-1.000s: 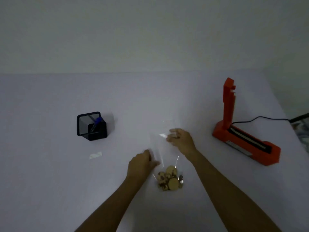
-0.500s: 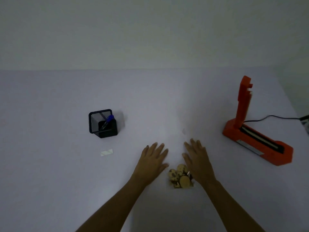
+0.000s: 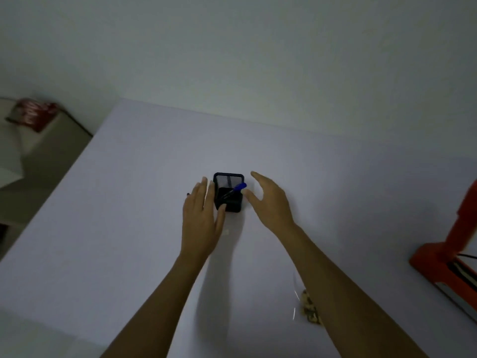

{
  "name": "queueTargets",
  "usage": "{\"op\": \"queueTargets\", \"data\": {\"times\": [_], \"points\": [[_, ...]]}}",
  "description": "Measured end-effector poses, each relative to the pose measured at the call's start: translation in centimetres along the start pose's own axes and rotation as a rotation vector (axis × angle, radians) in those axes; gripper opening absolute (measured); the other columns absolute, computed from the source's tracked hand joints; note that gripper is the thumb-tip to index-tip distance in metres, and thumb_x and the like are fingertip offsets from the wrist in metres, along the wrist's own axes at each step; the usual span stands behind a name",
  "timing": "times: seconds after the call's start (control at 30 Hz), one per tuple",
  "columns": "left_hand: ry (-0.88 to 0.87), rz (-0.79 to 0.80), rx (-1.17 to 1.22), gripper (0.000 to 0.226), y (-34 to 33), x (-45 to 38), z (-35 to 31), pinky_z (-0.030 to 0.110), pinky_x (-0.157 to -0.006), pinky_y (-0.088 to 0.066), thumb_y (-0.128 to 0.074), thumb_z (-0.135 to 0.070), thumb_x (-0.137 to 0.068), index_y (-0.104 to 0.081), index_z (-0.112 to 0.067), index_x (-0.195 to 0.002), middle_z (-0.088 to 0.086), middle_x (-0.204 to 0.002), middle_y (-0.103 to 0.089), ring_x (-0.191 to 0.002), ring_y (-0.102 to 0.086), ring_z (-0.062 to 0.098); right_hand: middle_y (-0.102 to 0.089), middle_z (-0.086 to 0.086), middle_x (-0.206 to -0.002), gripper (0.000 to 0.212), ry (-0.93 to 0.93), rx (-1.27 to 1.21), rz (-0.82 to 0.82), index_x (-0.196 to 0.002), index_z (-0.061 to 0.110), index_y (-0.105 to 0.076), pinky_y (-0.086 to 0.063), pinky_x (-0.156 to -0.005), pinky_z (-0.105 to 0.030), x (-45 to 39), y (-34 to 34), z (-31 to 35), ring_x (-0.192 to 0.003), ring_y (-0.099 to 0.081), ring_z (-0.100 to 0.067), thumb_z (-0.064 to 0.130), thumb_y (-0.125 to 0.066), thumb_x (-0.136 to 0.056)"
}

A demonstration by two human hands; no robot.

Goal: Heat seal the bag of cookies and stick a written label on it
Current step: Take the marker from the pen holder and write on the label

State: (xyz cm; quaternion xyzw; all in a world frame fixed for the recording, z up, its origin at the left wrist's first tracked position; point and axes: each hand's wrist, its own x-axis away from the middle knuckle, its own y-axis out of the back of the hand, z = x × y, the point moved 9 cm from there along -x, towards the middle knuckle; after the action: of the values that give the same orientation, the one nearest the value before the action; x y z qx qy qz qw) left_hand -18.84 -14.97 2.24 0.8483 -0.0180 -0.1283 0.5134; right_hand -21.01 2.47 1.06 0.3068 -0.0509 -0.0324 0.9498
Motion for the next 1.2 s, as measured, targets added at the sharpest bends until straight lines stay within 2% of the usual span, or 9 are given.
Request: {"op": "queueTargets", "data": {"times": [0.23,0.47,0.7,0.8,0.9,1.0,1.07,1.13,1.2], "points": [[-0.003,0.166,-0.072,0.06,-3.1,-0.8,3.1,0.045,-0.115,-0.024,-0.023,-0.042,-0.098,-0.026,-0.009,-0.148,0.009,-0.155,-0.029,-0.142,-0.028,0.026,-0.063,-0.01,-0.124,0.035,-0.005,0.02,-0.194,-0.122,0.007,-0.061,-0.05,-0.096,-0.035,-1.1,-2.4,0.7,-0.112,-0.059,-0.022,0.024,-0.064,-0.091],[-0.054,0.202,-0.107,0.061,-2.4,-1.2,3.2,0.046,-0.115,-0.021,-0.02,-0.044,-0.097,-0.025,-0.012,-0.148,0.007,-0.156,-0.026,-0.144,-0.025,0.025,-0.043,-0.01,-0.143,0.018,0.044,0.159,-0.292,-0.096,0.012,-0.07,-0.047,-0.096,-0.038,-0.2,-1.9,2.0,-0.121,-0.046,-0.026,0.027,-0.067,-0.088],[-0.129,0.073,-0.068,0.06,5.8,-4.6,1.4,0.047,-0.112,-0.027,-0.031,-0.047,-0.097,-0.03,-0.013,-0.147,0.008,-0.154,-0.03,-0.141,-0.031,0.026,-0.056,-0.004,-0.102,0.021,0.103,0.038,-0.382,-0.098,0.014,-0.07,-0.041,-0.069,-0.018,0.9,4.7,10.9,-0.091,-0.055,-0.017,0.032,-0.067,-0.087],[-0.237,-0.021,0.017,0.054,11.3,-6.0,-0.5,0.042,-0.102,-0.043,-0.048,-0.039,-0.096,-0.043,-0.01,-0.14,0.011,-0.141,-0.051,-0.125,-0.052,0.026,-0.063,0.001,-0.086,0.015,0.02,-0.23,-0.393,-0.089,0.021,-0.069,-0.04,-0.063,-0.012,1.4,7.6,14.9,-0.071,-0.054,-0.009,0.035,-0.064,-0.089],[-0.332,-0.131,0.067,0.031,16.7,-7.0,-2.4,0.035,-0.074,-0.051,-0.052,-0.031,-0.095,-0.062,-0.009,-0.115,0.007,-0.101,-0.068,-0.087,-0.064,0.027,-0.064,0.002,-0.077,0.016,-0.032,-0.499,-0.416,-0.079,0.025,-0.067,-0.048,-0.066,-0.024,1.9,9.1,18.3,-0.067,-0.055,-0.011,0.037,-0.064,-0.088],[-0.332,-0.206,0.119,0.023,20.9,-6.5,-3.5,0.024,-0.067,-0.036,-0.047,-0.025,-0.098,-0.062,-0.009,-0.106,0.005,-0.091,-0.058,-0.08,-0.049,0.017,-0.057,0.0,-0.066,0.021,-0.073,-0.695,-0.344,-0.085,0.017,-0.061,-0.041,-0.05,-0.023,2.4,8.5,20.9,-0.048,-0.043,-0.008,0.035,-0.07,-0.085],[-0.361,-0.231,0.13,0.026,22.8,-5.9,-4.3,0.023,-0.068,-0.034,-0.04,-0.026,-0.101,-0.059,-0.01,-0.106,0.004,-0.093,-0.053,-0.082,-0.042,0.014,-0.05,0.001,-0.058,0.025,-0.092,-0.8,-0.168,-0.083,0.017,-0.055,-0.03,-0.04,-0.02,2.4,6.4,22.9,-0.041,-0.034,-0.008,0.035,-0.074,-0.082],[-0.425,-0.232,0.141,0.03,24.1,-5.1,-5.2,0.025,-0.068,-0.037,-0.03,-0.026,-0.103,-0.055,-0.01,-0.1,0.002,-0.091,-0.05,-0.081,-0.041,0.014,-0.044,0.001,-0.054,0.029,-0.092,-0.876,0.026,-0.073,0.018,-0.052,-0.02,-0.038,-0.021,2.8,3.6,25.3,-0.041,-0.027,-0.009,0.036,-0.073,-0.082],[-0.44,-0.234,0.149,0.033,25.0,-4.8,-5.4,0.026,-0.066,-0.036,-0.023,-0.025,-0.101,-0.051,-0.01,-0.092,0.001,-0.086,-0.048,-0.077,-0.04,0.014,-0.041,0.001,-0.051,0.035,-0.084,-0.898,0.053,-0.065,0.018,-0.046,-0.018,-0.038,-0.022,3.3,2.0,26.9,-0.041,-0.025,-0.01,0.033,-0.071,-0.085]]}}
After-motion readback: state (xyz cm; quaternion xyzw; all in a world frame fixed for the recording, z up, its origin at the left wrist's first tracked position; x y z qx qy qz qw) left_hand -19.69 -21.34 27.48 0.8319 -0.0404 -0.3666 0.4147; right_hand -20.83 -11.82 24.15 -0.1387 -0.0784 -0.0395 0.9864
